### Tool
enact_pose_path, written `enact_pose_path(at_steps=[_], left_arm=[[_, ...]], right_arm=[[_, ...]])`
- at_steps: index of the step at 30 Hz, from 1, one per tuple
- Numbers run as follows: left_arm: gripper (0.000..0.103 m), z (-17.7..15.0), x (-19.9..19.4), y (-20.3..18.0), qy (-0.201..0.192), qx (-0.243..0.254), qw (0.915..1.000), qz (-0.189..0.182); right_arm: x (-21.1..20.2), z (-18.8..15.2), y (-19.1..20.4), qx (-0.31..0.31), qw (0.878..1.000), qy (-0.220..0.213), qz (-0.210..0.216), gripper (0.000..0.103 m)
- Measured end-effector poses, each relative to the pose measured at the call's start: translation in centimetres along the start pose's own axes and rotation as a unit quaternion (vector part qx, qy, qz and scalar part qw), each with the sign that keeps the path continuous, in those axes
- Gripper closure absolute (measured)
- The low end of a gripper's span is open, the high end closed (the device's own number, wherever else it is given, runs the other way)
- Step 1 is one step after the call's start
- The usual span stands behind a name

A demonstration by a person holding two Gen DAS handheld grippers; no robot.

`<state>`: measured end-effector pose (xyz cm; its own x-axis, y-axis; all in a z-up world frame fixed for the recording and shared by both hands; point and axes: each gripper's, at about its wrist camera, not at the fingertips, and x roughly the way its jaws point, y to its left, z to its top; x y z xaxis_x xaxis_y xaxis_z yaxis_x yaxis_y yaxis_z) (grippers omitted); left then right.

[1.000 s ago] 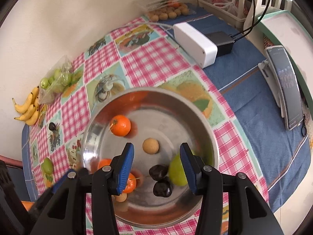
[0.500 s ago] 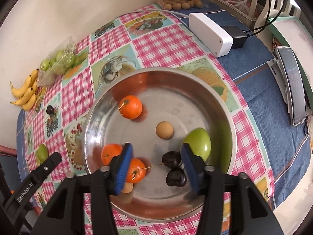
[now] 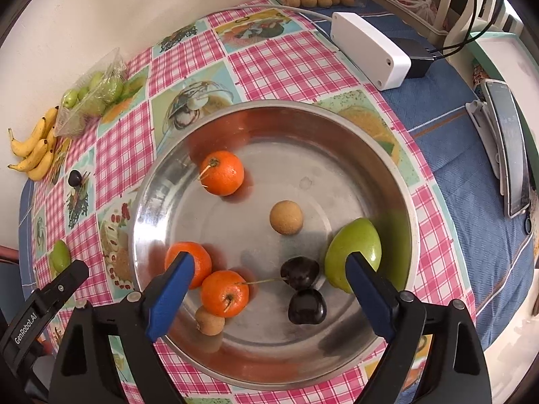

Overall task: Organize fruits
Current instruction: 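Withdraw both open tools from the plate toward the loose green pear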

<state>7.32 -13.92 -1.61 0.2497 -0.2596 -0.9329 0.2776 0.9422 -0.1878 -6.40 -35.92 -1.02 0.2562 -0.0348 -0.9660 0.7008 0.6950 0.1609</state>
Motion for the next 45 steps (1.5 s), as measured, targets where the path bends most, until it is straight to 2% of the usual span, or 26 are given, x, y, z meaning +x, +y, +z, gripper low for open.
enact_pose_path(at_steps=[3, 9, 21, 30, 35, 41, 45], left_arm=[[0.0, 0.0, 0.0, 0.0, -0.011, 0.004, 0.9999, 0.011], [0.0, 0.0, 0.3, -0.2, -0.01, 0.018, 0.9995, 0.022], [0.0, 0.3, 0.3, -0.2, -0.019, 0.018, 0.9995, 0.016], [0.0, 0.8, -1.7, 0.7, -0.057, 0.022, 0.9981, -0.001], [0.0, 1.3, -2.7, 2.3, -0.069, 0.009, 0.9975, -0.002], [0.0, 1.9, -2.8, 5.8, -0.057, -0.02, 0.9982, -0.007], [0.0, 2.2, -3.2, 8.5, -0.058, -0.043, 0.9974, 0.005]], right_arm=[[0.3, 0.1, -0.1, 0.009, 1.0, 0.001, 0.01, 0.0], [0.4, 0.1, 0.4, 0.004, 1.0, -0.002, 0.007, 0.0], [0.6, 0.4, 1.0, -0.014, 1.0, 0.01, -0.003, 0.0], [-0.4, 0.4, 2.8, -0.036, 0.999, 0.002, -0.011, 0.0], [-0.7, 0.3, 4.6, -0.052, 0.999, -0.001, -0.011, 0.0], [-0.3, -0.1, 7.2, -0.067, 0.998, 0.002, -0.006, 0.0], [0.5, -0.6, 9.6, -0.083, 0.996, 0.012, -0.004, 0.0]])
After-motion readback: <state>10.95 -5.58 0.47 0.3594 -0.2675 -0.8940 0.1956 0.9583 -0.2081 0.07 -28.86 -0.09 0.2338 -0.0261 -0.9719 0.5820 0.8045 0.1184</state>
